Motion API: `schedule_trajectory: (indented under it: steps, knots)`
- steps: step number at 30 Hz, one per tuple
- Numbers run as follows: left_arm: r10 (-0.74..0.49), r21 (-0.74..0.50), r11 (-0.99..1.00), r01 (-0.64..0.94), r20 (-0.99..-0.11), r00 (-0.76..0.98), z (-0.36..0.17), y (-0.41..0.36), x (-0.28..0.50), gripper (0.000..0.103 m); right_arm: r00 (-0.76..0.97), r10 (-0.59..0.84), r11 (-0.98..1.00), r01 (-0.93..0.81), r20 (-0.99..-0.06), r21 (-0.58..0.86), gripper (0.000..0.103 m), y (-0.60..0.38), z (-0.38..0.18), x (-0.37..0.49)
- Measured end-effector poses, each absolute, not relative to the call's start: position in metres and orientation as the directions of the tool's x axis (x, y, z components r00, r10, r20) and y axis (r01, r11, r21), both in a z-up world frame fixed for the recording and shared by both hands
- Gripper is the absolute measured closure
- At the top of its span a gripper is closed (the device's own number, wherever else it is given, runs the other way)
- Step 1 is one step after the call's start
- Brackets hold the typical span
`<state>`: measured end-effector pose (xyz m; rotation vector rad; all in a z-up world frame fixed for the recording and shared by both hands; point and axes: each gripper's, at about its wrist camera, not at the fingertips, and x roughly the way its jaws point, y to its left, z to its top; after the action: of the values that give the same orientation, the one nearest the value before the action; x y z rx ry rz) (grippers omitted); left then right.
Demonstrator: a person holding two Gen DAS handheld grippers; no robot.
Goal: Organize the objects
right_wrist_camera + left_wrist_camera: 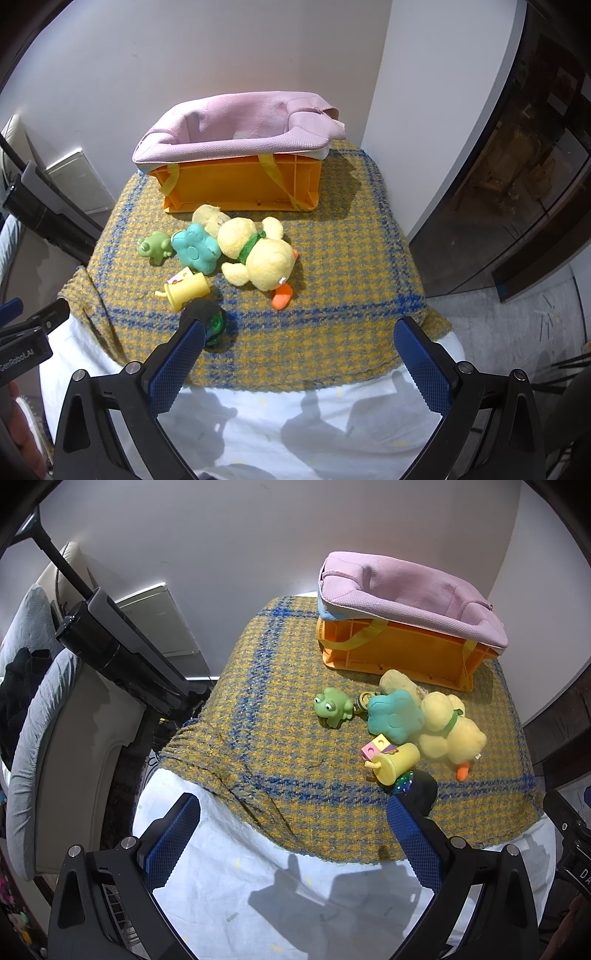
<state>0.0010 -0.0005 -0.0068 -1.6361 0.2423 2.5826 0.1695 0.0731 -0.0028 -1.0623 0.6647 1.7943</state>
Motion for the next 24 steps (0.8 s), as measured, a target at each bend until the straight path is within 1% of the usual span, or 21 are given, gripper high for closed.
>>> schedule_trajectory:
  steps: [24]
  knots:
    - [0.000, 0.089, -0.978, -0.187, -0.904, -0.428, -0.0062, -0.0020, 0.0026, 0.000, -0.210, 0.441, -0.429, -0.903, -0.873, 0.001, 0.001, 0.0712, -0.0027, 0.1699]
